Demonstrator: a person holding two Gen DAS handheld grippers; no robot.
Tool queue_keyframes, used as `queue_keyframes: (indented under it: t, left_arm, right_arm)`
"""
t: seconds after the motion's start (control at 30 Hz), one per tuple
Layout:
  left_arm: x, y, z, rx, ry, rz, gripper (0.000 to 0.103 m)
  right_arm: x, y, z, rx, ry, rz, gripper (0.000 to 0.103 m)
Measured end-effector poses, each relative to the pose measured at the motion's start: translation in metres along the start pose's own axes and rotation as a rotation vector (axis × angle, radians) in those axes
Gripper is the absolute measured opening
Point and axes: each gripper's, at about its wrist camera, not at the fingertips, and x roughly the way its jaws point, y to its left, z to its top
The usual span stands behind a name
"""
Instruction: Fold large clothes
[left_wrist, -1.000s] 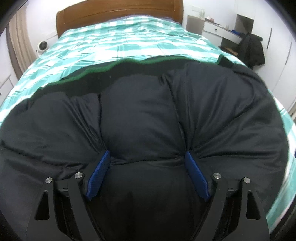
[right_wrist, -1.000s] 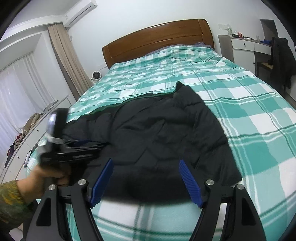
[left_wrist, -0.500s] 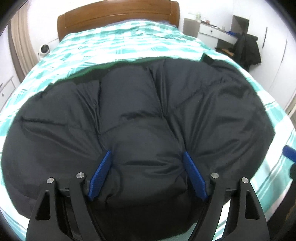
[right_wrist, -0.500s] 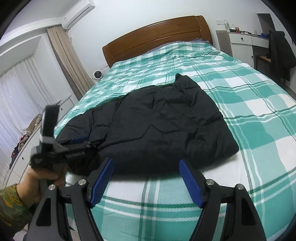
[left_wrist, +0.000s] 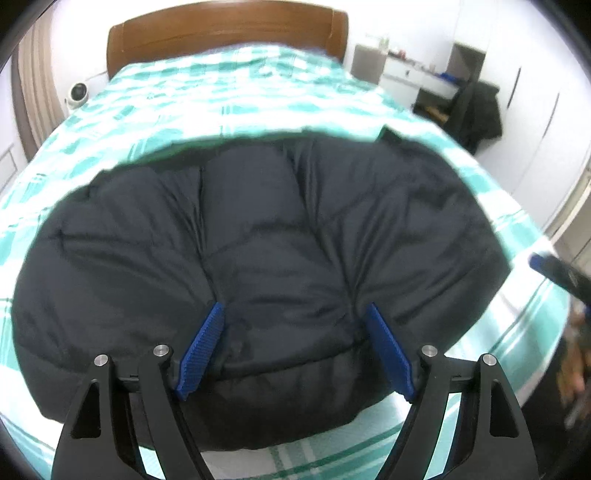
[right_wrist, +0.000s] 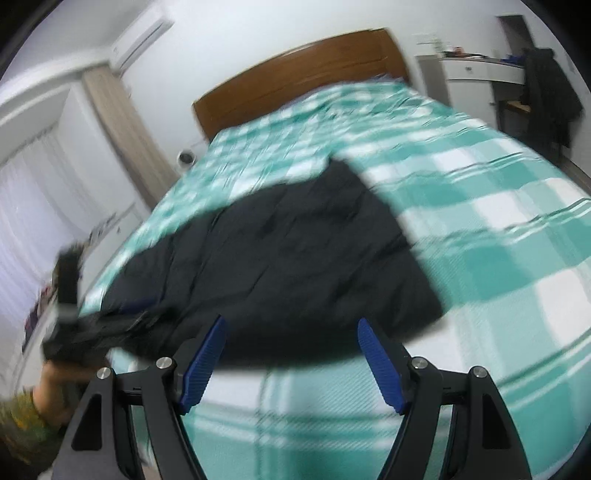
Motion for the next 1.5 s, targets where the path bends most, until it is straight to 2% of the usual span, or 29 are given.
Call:
queue_keyframes:
  t: [0.1, 0.17, 0.23, 0.3, 0.37, 0.4, 0.47, 0.5, 0.53, 0.57, 0.6, 0.7, 0.87, 0.97, 1.07, 1.1, 1.13, 1.2, 1.27, 1.37, 1.43, 1.5]
  left_arm:
    - [-0.003, -0.003, 0.018, 0.011, -0.035, -0.052, 0.083]
    - [0.005, -0.01, 0.022, 0.037, -0.022, -0.063, 0.083]
    - [0.02, -0.02, 0.024, 0.081, 0.006, -0.098, 0.083]
    - [0.036, -0.031, 0.018, 0.127, 0.042, -0.114, 0.083]
    - [0.048, -0.035, 0.015, 0.153, 0.054, -0.094, 0.085]
    - [0.051, -0.032, 0.015, 0.138, 0.057, -0.102, 0.086]
    - [0.056, -0.023, 0.019, 0.07, 0.079, -0.144, 0.088]
    - [0.057, -0.019, 0.02, 0.05, 0.083, -0.16, 0.088]
    - [0.058, -0.017, 0.021, 0.042, 0.084, -0.17, 0.088]
    - [0.058, -0.018, 0.021, 0.046, 0.086, -0.173, 0.088]
    - [0.059, -0.019, 0.02, 0.054, 0.086, -0.17, 0.088]
    - [0.061, -0.021, 0.017, 0.068, 0.085, -0.159, 0.088]
    - [0.062, -0.012, 0.015, 0.034, 0.08, -0.182, 0.088]
    - [0.06, -0.006, 0.019, 0.022, 0.096, -0.201, 0.088]
    - [0.04, 0.015, 0.032, -0.059, 0.15, -0.258, 0.078]
    - [0.026, 0.026, 0.038, -0.102, 0.135, -0.287, 0.078]
    - [0.002, 0.042, 0.048, -0.161, 0.089, -0.321, 0.078]
    - [-0.031, 0.059, 0.068, -0.206, 0.018, -0.364, 0.082]
    - [-0.065, 0.063, 0.096, -0.184, -0.044, -0.405, 0.085]
    - [-0.094, 0.046, 0.137, -0.068, -0.075, -0.461, 0.089]
    - [-0.097, 0.032, 0.156, -0.006, -0.049, -0.483, 0.089]
    - [-0.09, 0.024, 0.167, 0.021, 0.012, -0.475, 0.089]
  right_arm:
    - [0.026, -0.048, 0.043, 0.094, 0.024, 0.033, 0.089]
    - [0.055, -0.074, 0.061, 0.139, 0.091, 0.078, 0.089]
    - [0.094, -0.098, 0.075, 0.197, 0.18, 0.159, 0.089]
    - [0.132, -0.112, 0.08, 0.248, 0.28, 0.243, 0.089]
    - [0.158, -0.118, 0.077, 0.27, 0.338, 0.268, 0.089]
    - [0.17, -0.119, 0.072, 0.285, 0.365, 0.271, 0.09]
    - [0.177, -0.116, 0.066, 0.278, 0.362, 0.28, 0.088]
    - [0.178, -0.114, 0.066, 0.273, 0.368, 0.285, 0.068]
    - [0.181, -0.115, 0.064, 0.307, 0.389, 0.343, 0.049]
    - [0.18, -0.117, 0.061, 0.342, 0.395, 0.361, 0.039]
    - [0.175, -0.117, 0.061, 0.348, 0.386, 0.353, 0.031]
    - [0.156, -0.106, 0.067, 0.346, 0.329, 0.375, 0.023]
    - [0.113, -0.06, 0.086, 0.293, 0.205, 0.426, 0.022]
    - [0.09, -0.013, 0.1, 0.193, 0.159, 0.374, 0.022]
    - [0.069, 0.036, 0.104, 0.069, 0.103, 0.308, 0.022]
    - [0.063, 0.053, 0.105, 0.031, 0.085, 0.289, 0.022]
    - [0.058, 0.068, 0.104, -0.005, 0.069, 0.27, 0.022]
    - [0.051, 0.101, 0.098, -0.103, 0.035, 0.214, 0.022]
    - [0.048, 0.131, 0.091, -0.192, 0.007, 0.163, 0.022]
    - [0.038, 0.182, 0.068, -0.359, -0.031, 0.093, 0.022]
    - [0.039, 0.212, 0.051, -0.473, -0.049, 0.038, 0.022]
    - [0.043, 0.239, 0.033, -0.585, -0.078, -0.024, 0.022]
